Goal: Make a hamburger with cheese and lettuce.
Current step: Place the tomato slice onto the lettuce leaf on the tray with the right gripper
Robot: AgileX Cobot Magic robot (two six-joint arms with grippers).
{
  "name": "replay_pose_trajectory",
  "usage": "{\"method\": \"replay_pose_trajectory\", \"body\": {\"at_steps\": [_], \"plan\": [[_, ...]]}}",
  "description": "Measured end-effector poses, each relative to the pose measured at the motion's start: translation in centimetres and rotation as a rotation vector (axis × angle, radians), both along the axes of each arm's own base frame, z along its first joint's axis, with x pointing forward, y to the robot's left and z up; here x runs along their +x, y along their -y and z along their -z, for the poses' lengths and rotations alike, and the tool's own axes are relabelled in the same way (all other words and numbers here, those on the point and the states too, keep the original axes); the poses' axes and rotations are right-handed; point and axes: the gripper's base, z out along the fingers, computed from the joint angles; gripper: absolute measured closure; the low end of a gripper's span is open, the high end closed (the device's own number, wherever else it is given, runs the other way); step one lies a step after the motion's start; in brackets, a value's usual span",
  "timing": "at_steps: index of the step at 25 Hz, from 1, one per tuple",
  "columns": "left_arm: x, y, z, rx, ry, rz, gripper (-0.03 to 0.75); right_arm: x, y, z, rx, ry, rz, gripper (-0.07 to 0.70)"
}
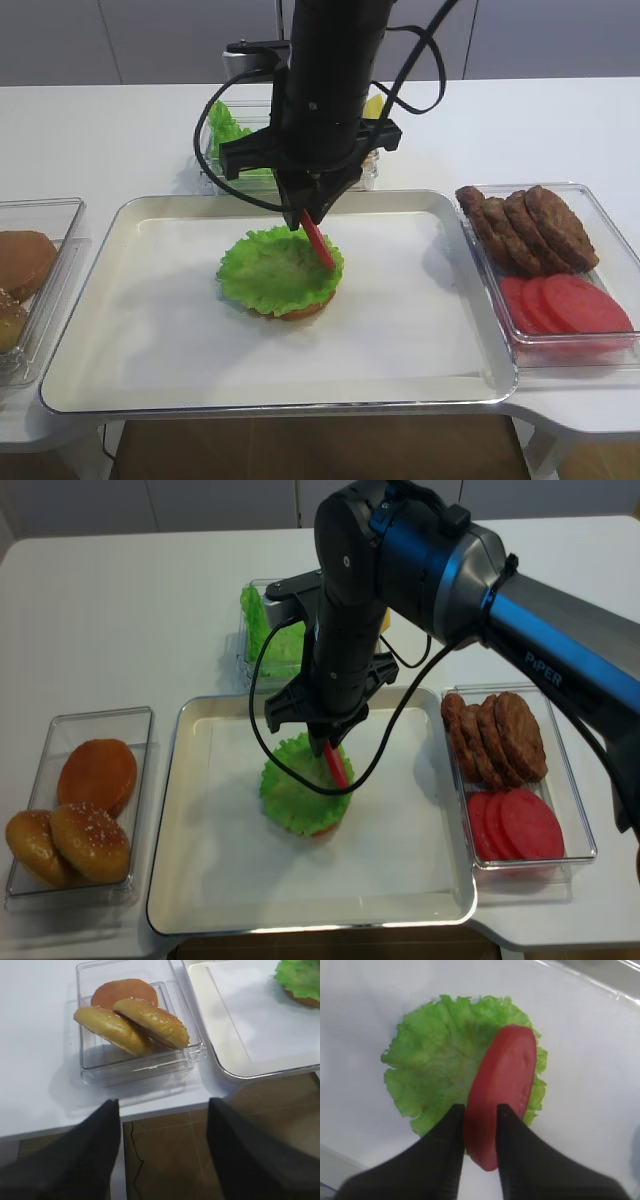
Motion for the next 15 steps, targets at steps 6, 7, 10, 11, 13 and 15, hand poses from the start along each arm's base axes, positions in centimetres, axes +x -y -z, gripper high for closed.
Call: {"method": "replay_pose_trajectory", "body": {"at_steps": [6, 7, 10, 11, 13, 15], "plan": [[0.0, 0.0, 0.0, 0.0, 0.0, 0.0, 0.302, -0.11, -0.14, -0.03, 0.015, -0.009, -0.014, 0.444], [0.0, 0.0, 0.0, 0.0, 0.0, 0.0, 0.302, -0.14, -0.17, -0.04, 0.018, -0.011, -0.015, 0.444], [0.0, 0.0, 0.0, 0.0, 0.0, 0.0, 0.302, -0.17, -0.2, -0.05, 0.022, -0.014, -0.019, 0.443], [0.0, 0.0, 0.0, 0.0, 0.0, 0.0, 0.302, -0.18, -0.22, -0.05, 0.024, -0.015, -0.021, 0.443], [0.0, 0.0, 0.0, 0.0, 0.0, 0.0, 0.302, -0.19, -0.23, -0.05, 0.025, -0.015, -0.021, 0.443], [0.0, 0.0, 0.0, 0.0, 0.0, 0.0, 0.302, -0.2, -0.24, -0.05, 0.026, -0.016, -0.023, 0.44]]}}
